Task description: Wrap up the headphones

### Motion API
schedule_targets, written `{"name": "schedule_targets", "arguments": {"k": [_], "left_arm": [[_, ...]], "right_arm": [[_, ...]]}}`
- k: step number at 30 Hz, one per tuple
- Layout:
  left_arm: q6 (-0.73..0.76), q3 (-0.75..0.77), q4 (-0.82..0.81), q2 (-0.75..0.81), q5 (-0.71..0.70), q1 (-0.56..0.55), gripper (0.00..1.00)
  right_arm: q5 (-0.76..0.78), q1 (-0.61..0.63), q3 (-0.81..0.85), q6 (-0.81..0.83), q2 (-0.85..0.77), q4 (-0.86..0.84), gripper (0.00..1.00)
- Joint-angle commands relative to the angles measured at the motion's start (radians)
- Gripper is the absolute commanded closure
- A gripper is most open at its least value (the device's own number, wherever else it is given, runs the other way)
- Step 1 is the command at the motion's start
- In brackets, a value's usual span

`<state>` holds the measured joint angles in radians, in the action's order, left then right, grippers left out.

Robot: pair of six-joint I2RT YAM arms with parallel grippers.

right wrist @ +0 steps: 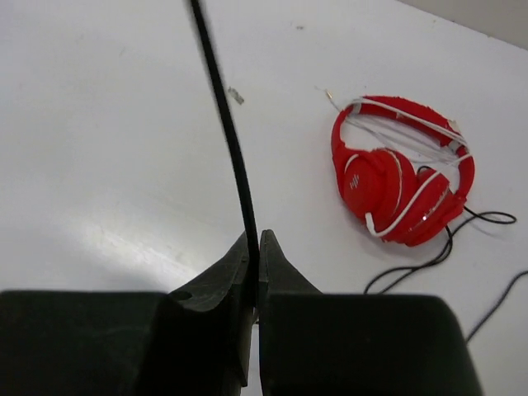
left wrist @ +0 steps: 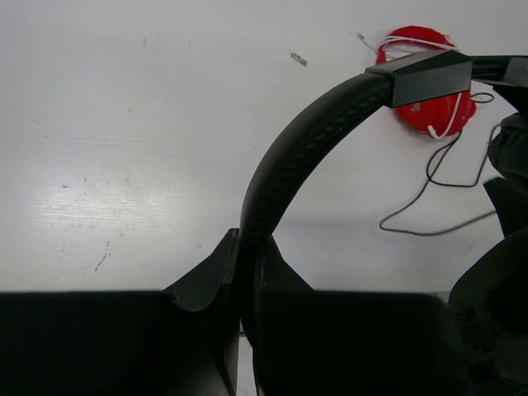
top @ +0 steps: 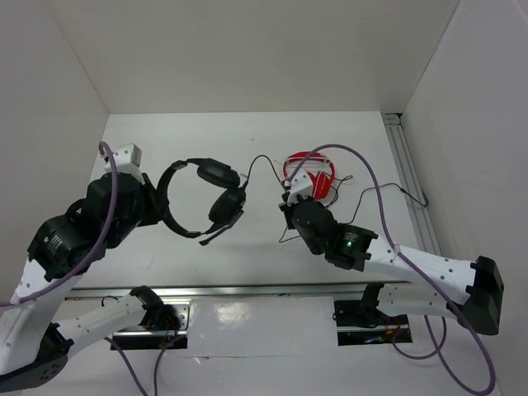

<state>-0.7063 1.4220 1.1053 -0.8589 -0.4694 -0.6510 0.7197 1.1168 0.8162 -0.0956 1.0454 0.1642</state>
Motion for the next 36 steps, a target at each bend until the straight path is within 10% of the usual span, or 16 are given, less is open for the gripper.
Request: {"name": "schedule_targets", "arguments": {"k": [1, 14, 31, 36], "left_arm": [[-0.005, 0.070, 0.014, 0.032, 0.070, -0.002, 1.00], [-0.125, 0.189, -0.028, 0.096, 0.192, -0.002, 1.00], [-0.314, -0.136, -0.260, 0.127, 0.218, -0.002, 1.00], [-0.413, -0.190, -0.269, 0.159, 0.137, -0.002, 1.00]], "right_arm": [[-0.212, -0.099, -0.054, -0.022, -0.014, -0.254, 0.97], [-0.865, -0.331, -0.286, -0.245, 0.239, -0.968, 0.93], [-0.901, -0.213, -0.192, -0.371, 0.599, -1.212, 0.76], [-0.789, -0.157, -0.192, -0.383, 0.665, -1.235, 0.97]]}}
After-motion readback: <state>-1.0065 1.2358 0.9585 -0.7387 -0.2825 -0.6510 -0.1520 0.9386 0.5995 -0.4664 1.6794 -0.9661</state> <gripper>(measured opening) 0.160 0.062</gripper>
